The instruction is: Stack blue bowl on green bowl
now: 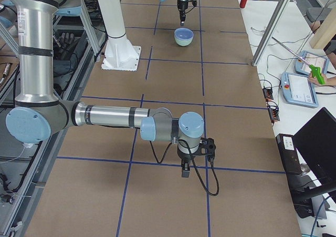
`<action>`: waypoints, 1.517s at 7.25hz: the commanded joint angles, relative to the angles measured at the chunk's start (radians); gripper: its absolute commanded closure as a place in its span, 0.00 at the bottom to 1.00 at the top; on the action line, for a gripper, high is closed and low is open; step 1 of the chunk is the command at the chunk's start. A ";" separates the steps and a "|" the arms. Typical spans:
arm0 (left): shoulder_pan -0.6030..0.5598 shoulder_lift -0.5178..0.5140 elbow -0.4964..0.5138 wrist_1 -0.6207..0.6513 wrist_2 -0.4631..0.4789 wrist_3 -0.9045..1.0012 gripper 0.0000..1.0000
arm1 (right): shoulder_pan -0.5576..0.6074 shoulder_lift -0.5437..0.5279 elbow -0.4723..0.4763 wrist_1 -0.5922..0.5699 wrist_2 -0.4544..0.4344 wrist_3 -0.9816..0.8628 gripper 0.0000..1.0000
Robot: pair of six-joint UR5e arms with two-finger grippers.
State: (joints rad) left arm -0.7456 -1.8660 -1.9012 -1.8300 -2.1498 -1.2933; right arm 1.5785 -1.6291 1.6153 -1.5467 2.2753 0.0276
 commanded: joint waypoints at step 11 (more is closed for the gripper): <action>-0.743 0.218 0.064 0.400 -0.130 1.382 0.00 | 0.000 0.000 0.000 0.000 0.001 0.000 0.00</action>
State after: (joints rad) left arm -1.3695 -1.7117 -1.9063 -1.4324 -2.2714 -0.1032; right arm 1.5785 -1.6291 1.6153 -1.5463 2.2752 0.0276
